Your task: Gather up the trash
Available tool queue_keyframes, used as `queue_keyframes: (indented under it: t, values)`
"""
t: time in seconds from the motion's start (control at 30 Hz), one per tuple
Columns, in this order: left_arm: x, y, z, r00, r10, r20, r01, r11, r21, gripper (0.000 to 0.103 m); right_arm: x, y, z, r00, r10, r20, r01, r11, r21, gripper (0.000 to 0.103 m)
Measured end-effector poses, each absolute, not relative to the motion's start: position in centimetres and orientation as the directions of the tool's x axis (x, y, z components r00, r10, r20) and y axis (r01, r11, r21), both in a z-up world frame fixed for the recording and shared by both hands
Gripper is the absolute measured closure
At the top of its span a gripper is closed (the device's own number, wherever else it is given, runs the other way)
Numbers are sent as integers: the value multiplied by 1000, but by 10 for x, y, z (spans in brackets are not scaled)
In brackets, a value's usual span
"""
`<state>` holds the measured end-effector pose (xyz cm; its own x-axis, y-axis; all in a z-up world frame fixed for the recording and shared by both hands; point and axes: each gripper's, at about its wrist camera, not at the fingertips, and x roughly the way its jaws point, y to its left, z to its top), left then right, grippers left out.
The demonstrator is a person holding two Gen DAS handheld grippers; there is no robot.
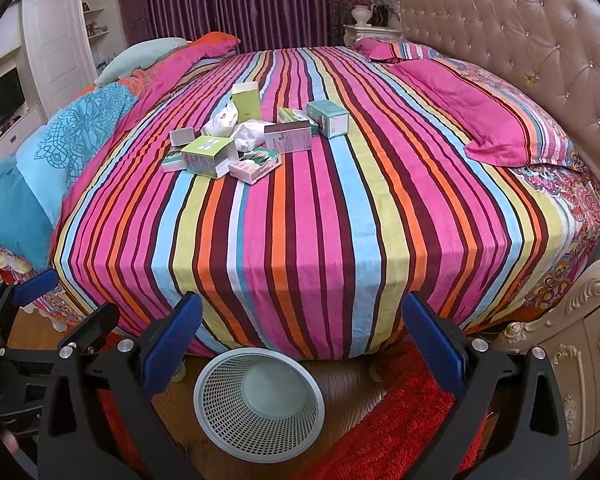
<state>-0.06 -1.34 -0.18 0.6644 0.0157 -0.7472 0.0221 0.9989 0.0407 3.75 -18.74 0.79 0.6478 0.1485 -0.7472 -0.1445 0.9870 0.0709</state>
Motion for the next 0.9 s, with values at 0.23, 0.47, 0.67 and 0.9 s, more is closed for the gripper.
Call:
queue_keyframes:
  t: [0.23,0.47,0.67,0.9]
  values:
    - [-1,-13,-2,664,16,-747,22,999,41,5,38,-188,8,647,146,-748,-142,987,70,7]
    - [0,-13,-1,664,18,-748,21,999,42,5,38,-186,8,646,146,-749,-148,987,65,7]
    - [0,-12,-1,664,18,-748,21,999,43,5,37,-185,7,644,147,-751,-149,987,65,7]
    - [0,-10,0,664,16,-748,16,999,35,5,36,-185,7,646,148,-749,-153,986,63,7]
